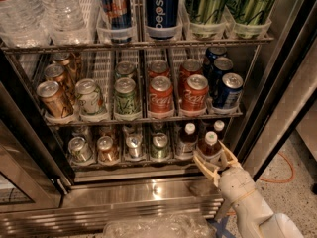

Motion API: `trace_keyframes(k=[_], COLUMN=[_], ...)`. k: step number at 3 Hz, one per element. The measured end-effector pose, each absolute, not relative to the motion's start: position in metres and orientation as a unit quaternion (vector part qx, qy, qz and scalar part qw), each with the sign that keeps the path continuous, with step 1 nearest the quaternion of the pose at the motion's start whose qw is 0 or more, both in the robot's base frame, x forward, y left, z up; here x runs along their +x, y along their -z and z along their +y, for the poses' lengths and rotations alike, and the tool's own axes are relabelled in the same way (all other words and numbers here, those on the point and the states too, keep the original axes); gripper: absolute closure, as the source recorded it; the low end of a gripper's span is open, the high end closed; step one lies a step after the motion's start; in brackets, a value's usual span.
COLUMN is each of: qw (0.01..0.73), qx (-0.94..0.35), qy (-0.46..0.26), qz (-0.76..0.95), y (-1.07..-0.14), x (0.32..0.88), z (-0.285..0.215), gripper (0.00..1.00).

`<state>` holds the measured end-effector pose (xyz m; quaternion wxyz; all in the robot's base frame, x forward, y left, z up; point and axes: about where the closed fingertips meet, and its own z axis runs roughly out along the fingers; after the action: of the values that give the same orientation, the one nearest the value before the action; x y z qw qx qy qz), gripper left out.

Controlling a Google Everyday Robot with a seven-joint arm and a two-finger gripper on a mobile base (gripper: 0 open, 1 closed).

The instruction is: Pick blue plastic bottle from bottom shelf of fridge

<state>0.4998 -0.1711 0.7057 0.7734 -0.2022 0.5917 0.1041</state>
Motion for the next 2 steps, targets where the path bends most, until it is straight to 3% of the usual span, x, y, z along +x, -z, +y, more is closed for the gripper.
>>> trace_keyframes(k=[2], qw=[0.769], qx=[-0.198], qy=[-0.114], qz=[0.597], y=[-0.6958], x=[0.4974], z=[-0.1763], gripper=[1.0])
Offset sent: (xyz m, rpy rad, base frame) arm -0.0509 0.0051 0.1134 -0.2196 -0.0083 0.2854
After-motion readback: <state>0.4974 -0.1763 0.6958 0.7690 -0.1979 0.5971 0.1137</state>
